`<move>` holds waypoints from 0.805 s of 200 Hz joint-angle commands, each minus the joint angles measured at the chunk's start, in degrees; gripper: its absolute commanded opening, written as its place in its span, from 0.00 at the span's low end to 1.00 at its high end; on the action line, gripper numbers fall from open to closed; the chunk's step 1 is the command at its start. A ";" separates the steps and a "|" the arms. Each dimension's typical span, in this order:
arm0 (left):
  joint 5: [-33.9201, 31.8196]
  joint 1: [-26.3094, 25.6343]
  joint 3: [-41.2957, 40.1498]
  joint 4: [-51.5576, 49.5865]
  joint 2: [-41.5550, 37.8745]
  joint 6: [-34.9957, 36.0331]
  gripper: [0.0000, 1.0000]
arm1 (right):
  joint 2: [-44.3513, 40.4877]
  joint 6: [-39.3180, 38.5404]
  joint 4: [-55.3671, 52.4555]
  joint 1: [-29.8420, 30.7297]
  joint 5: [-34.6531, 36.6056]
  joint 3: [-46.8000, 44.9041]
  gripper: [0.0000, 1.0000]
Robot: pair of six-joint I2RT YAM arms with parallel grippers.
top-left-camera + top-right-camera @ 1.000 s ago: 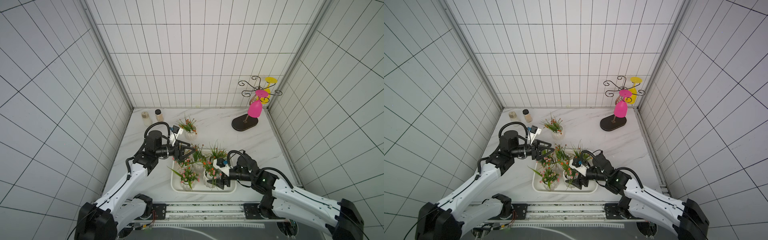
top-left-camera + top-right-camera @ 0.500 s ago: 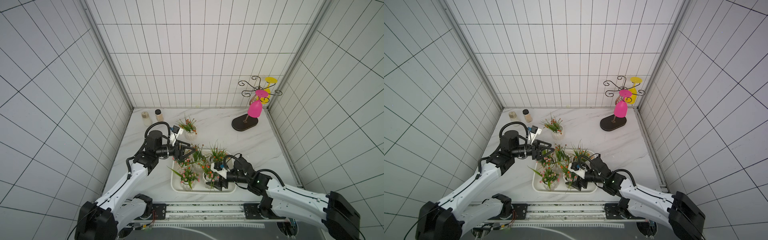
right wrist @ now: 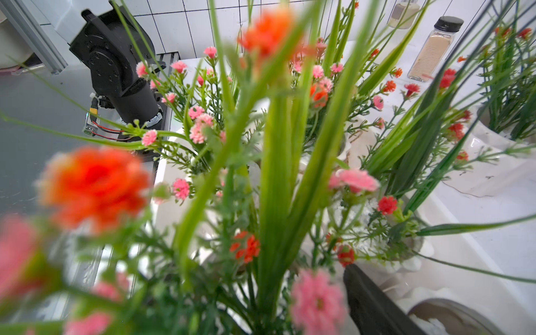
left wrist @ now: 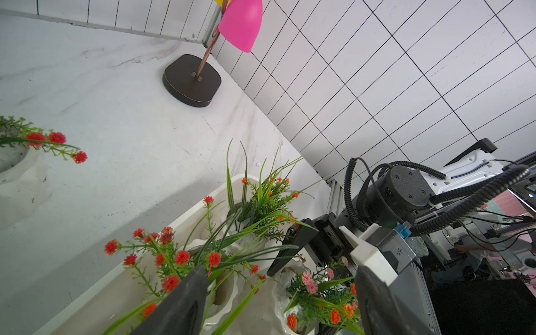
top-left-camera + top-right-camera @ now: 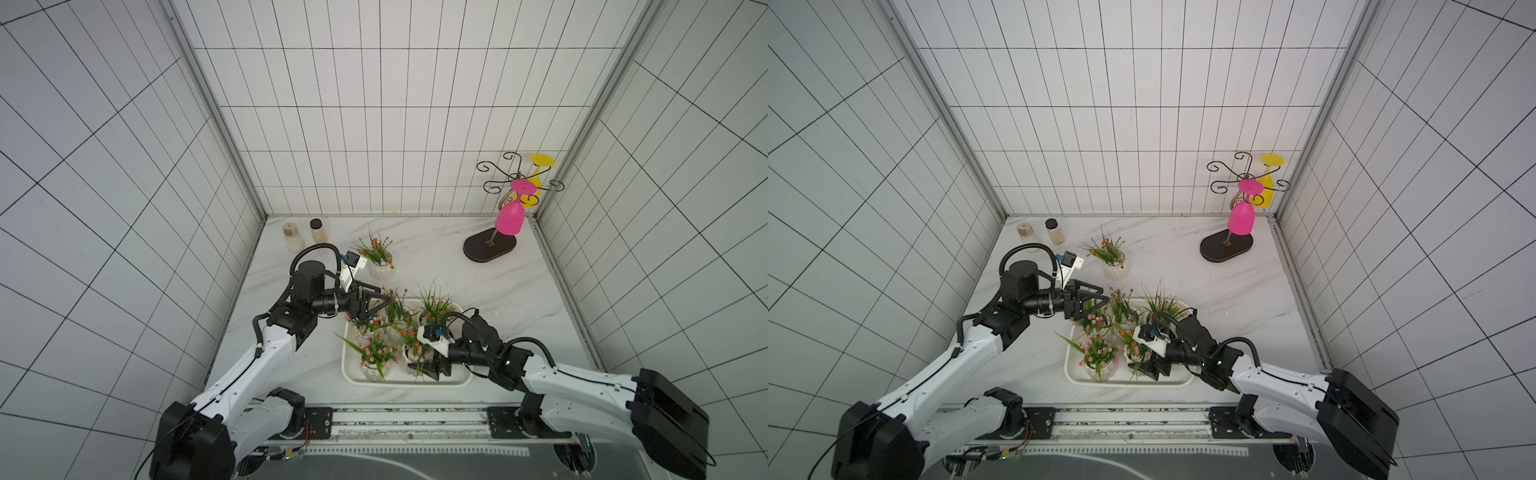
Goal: Put the potted gypsophila into the storage box
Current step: Place the baby's breath potted plant at the storage box.
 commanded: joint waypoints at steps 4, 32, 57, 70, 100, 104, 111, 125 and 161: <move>-0.35 -0.33 1.01 -0.30 0.25 1.06 0.79 | 1.45 -0.66 7.25 0.82 -0.47 -1.74 0.70; -0.38 -0.27 0.95 -0.28 0.37 1.01 0.79 | 3.72 -0.58 9.45 1.00 -0.65 -1.56 0.70; -0.30 -0.29 1.02 -0.26 0.48 1.02 0.79 | 5.96 -0.49 11.20 1.27 -0.93 -1.20 0.70; -0.34 -0.27 1.03 -0.28 0.48 1.02 0.79 | 7.13 -0.49 12.29 1.35 -1.05 -1.19 0.70; -0.43 -0.27 0.95 -0.40 0.57 1.04 0.79 | 9.14 -0.48 13.65 1.63 -1.49 -0.77 0.70; -0.39 -0.27 0.95 -0.36 0.57 0.98 0.79 | 9.30 -0.56 13.61 1.69 -1.56 -0.68 0.70; -0.45 -0.27 0.99 -0.35 0.57 1.00 0.79 | 9.55 -0.67 13.65 1.74 -1.64 -0.51 0.71; -0.47 -0.28 1.03 -0.41 0.62 1.01 0.79 | 9.91 -0.84 13.87 1.89 -1.77 -0.40 0.71; -0.43 -0.28 1.11 -0.36 0.48 1.05 0.79 | 11.08 -1.10 14.36 1.91 -1.89 -0.22 0.71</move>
